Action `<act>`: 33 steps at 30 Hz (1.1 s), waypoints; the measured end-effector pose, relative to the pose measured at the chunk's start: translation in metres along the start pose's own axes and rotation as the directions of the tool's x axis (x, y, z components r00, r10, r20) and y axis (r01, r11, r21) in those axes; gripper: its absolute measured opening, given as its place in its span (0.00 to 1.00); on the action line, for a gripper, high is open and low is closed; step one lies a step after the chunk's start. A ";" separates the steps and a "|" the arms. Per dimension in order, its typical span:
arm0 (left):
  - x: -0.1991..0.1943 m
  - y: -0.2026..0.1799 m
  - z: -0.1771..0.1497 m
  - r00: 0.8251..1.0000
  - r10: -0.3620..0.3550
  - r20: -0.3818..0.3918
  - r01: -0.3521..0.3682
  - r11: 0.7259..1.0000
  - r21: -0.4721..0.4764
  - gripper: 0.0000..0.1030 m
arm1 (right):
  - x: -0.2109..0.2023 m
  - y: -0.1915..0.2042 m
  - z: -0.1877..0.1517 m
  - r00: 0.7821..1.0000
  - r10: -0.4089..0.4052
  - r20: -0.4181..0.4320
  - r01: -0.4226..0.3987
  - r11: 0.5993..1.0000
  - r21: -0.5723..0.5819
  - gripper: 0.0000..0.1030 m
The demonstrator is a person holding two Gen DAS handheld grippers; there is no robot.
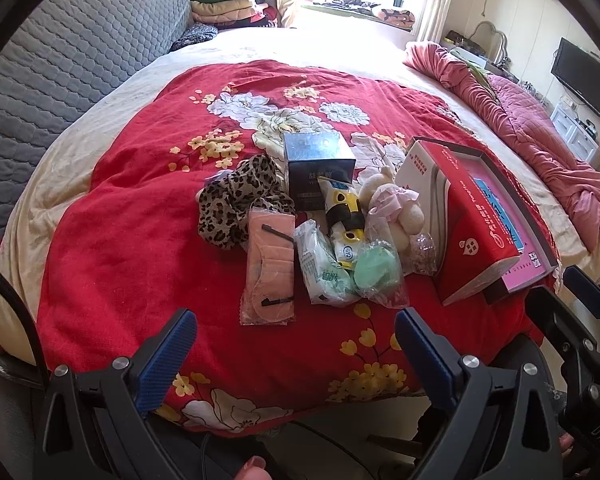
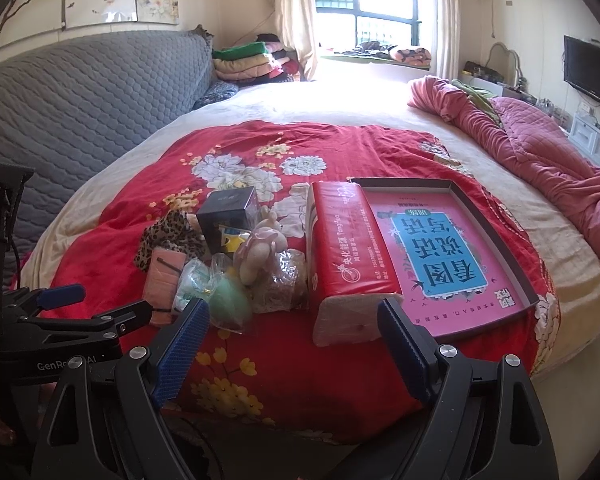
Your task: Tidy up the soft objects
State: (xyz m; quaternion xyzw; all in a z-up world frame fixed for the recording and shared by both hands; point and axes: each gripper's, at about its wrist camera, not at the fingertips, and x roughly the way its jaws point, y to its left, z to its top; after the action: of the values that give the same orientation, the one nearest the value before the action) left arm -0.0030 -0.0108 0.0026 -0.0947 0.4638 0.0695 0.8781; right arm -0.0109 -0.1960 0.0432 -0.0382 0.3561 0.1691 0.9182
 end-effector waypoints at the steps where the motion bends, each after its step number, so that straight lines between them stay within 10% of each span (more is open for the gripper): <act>1: 0.000 0.000 0.000 1.000 0.000 0.000 0.000 1.000 0.000 0.97 | 0.000 0.000 0.000 1.000 0.000 0.000 0.000 1.000 -0.001 0.84; 33: 0.041 0.067 0.002 0.992 -0.107 -0.068 0.093 0.978 -0.185 0.97 | 0.050 0.033 -0.006 0.992 0.094 -0.082 -0.100 0.993 -0.071 0.84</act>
State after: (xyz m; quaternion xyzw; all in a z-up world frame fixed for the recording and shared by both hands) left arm 0.0074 0.0561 -0.0373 -0.2000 0.4838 0.0635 0.8496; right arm 0.0086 -0.1518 0.0069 -0.0616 0.3866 0.2251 0.8923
